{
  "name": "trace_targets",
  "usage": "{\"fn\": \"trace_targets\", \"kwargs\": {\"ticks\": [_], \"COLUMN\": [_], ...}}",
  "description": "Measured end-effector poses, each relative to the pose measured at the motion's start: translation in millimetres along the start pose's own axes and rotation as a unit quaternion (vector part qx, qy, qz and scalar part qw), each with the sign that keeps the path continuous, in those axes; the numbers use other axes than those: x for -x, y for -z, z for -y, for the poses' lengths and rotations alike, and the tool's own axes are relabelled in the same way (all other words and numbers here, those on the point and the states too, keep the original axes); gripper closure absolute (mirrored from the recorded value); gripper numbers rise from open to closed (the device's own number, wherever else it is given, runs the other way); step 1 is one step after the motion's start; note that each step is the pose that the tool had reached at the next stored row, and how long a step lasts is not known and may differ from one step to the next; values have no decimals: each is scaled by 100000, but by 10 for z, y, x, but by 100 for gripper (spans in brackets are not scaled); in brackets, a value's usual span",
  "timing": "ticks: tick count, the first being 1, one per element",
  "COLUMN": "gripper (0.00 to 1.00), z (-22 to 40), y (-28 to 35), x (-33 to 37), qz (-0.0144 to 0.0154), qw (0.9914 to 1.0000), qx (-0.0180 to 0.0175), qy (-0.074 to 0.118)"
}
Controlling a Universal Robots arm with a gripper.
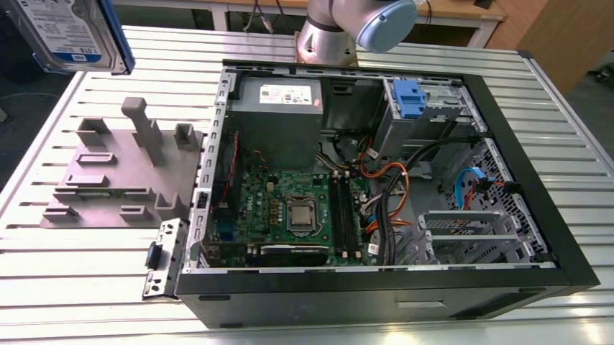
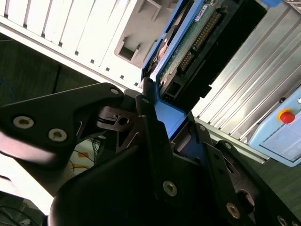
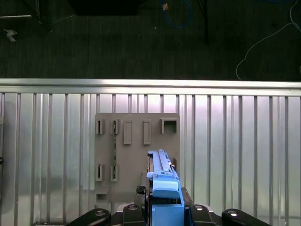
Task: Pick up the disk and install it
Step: 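Pick up the disk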
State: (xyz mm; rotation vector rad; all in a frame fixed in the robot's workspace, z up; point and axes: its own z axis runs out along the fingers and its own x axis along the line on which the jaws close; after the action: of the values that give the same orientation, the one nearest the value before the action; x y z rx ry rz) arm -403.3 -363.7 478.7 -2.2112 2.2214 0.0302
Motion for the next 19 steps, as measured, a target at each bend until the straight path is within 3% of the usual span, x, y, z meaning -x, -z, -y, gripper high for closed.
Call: {"fn": "trace_targets", "kwargs": {"ticks": [6,14,19], "gripper": [64,64,64], "z": [77,80,96], "y": [0,2,3], "x": [-11,-109,-119], "qz": [-3,-32,-172], "qw": [100000,100000,100000], "qx": [5,3,2], "qy": [-1,-2,-3]}}
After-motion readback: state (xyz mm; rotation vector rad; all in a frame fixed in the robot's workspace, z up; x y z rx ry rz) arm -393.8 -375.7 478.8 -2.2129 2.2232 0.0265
